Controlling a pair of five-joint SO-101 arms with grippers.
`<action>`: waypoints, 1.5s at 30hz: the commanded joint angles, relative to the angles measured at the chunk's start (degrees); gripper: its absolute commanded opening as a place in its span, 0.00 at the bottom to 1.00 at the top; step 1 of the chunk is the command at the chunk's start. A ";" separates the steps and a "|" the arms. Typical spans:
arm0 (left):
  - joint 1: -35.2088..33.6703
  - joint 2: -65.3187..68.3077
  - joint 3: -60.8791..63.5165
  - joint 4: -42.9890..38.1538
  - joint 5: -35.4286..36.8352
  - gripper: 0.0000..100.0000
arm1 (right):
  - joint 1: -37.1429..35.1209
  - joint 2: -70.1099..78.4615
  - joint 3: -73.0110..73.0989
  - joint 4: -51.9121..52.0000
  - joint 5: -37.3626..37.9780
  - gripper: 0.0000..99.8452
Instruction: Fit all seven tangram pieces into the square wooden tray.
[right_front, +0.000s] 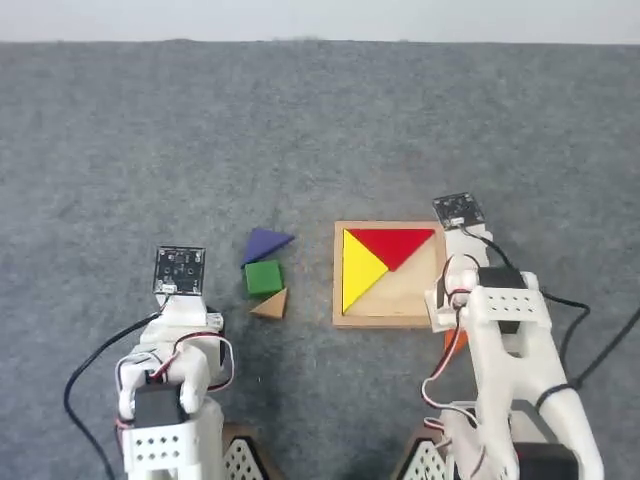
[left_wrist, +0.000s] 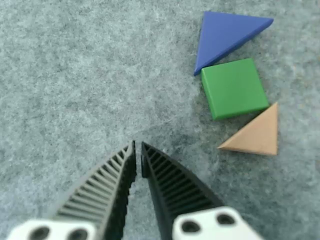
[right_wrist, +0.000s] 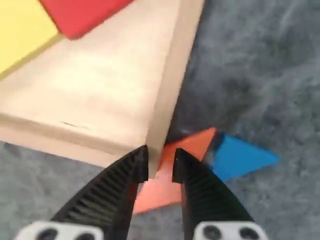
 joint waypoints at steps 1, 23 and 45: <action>-0.09 -1.05 -0.75 0.18 0.97 0.02 | -2.33 0.04 0.79 -0.48 2.37 0.17; -0.09 -1.05 -0.75 0.18 0.97 0.02 | -3.82 -17.27 -1.05 6.46 -3.08 0.21; -0.09 -1.05 -0.75 0.18 0.97 0.02 | -2.59 13.67 -4.75 1.71 -0.35 0.20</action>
